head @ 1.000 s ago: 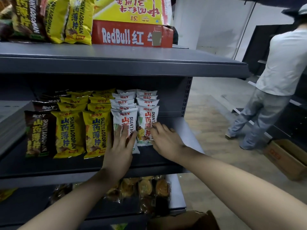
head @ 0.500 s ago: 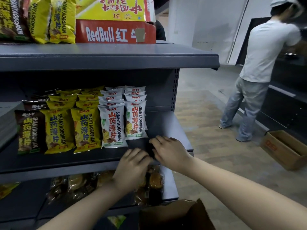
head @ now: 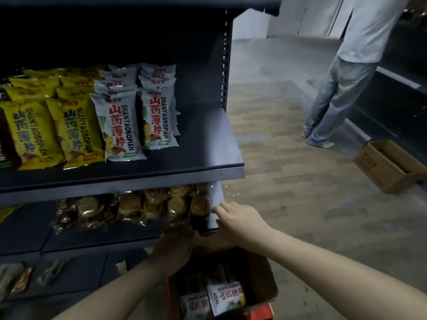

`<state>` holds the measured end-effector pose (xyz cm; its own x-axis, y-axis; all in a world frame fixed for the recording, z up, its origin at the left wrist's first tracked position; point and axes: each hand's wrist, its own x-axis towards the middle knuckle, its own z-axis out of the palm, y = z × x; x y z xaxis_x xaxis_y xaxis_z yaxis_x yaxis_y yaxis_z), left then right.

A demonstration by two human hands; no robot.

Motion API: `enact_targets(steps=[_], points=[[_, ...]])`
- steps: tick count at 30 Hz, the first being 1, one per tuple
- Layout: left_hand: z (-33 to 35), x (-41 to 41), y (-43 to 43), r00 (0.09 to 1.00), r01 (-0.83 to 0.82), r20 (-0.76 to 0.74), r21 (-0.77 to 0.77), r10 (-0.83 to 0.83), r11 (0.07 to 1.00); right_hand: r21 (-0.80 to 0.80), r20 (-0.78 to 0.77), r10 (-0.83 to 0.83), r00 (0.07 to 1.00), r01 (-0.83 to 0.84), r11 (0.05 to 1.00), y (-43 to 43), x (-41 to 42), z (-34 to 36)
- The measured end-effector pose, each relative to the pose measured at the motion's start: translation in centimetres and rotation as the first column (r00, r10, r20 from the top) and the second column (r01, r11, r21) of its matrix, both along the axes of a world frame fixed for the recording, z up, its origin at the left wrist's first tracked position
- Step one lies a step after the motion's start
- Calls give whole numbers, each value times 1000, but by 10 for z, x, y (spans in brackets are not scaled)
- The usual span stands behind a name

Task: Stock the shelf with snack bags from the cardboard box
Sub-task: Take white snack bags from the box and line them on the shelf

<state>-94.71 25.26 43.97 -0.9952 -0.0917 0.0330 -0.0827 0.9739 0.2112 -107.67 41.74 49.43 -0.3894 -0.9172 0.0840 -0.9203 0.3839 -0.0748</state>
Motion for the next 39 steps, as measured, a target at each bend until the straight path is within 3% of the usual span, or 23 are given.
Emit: enact_targets(steps=[6, 14, 24, 29, 33, 39], points=[[-35, 3, 16, 986, 18, 163, 89, -32, 996, 112, 99, -53, 994, 42, 993, 25, -4, -51], [-95, 4, 34, 919, -115, 392, 150, 48, 982, 277, 290, -162, 943, 79, 958, 36, 0, -121], [-158, -3, 44, 738, -239, 669, 132, 92, 962, 523, 458, -294, 839, 13, 852, 41, 8, -194], [-186, -12, 55, 582, -314, 801, 59, 143, 948, 615, 492, -340, 802, -43, 788, 36, 4, -227], [-211, -10, 65, 497, -263, 855, -14, 148, 965, 650, 523, -384, 761, -64, 757, 31, 1, -257], [-238, -5, 71, 442, -256, 894, 50, 71, 965, 721, 552, -431, 714, -149, 677, 28, 5, -304]])
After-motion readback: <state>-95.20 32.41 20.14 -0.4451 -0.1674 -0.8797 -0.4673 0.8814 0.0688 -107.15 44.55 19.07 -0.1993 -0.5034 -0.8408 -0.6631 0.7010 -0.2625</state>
